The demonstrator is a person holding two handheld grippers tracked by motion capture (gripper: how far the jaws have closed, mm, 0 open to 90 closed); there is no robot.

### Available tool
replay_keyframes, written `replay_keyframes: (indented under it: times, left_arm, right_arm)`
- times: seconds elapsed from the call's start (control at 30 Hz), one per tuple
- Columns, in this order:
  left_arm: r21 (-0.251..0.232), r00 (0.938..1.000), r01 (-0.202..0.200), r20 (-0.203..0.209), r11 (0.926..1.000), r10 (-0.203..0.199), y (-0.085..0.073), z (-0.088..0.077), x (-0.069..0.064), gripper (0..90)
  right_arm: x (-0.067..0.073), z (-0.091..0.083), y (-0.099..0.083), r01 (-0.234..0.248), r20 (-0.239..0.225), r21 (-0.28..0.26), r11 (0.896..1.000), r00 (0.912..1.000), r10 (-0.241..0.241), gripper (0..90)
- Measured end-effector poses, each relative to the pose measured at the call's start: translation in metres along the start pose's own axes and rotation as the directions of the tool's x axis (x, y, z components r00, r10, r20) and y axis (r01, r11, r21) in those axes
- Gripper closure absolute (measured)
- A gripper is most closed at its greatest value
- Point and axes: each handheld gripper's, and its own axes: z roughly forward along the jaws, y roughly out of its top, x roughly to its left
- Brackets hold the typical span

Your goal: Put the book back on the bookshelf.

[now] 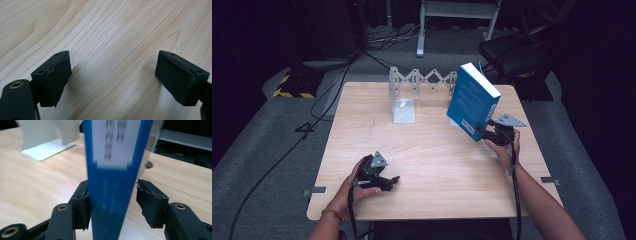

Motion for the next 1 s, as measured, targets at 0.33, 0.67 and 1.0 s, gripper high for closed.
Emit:
replay_keyframes:
  times: [0.33,0.67,1.0]
  left_arm:
    - [0.0,1.0,0.002,-0.003,1.0,-0.002,0.0,0.0,0.0,14.3]
    - [0.001,1.0,0.001,-0.002,1.0,-0.001,0.0,0.0,0.0,14.3]
    - [0.0,0.9999,-0.006,-0.009,1.0,0.006,0.0,-0.001,-0.001,14.3]
  right_arm:
    - [-0.007,-0.011,-0.004,0.065,-0.044,0.012,0.998,0.997,-0.064,61.0]
    - [0.007,0.007,0.005,0.017,0.032,0.012,1.0,0.9994,-0.017,61.9]
    - [0.024,0.008,0.003,-0.072,0.139,-0.015,0.997,0.9876,0.073,62.2]
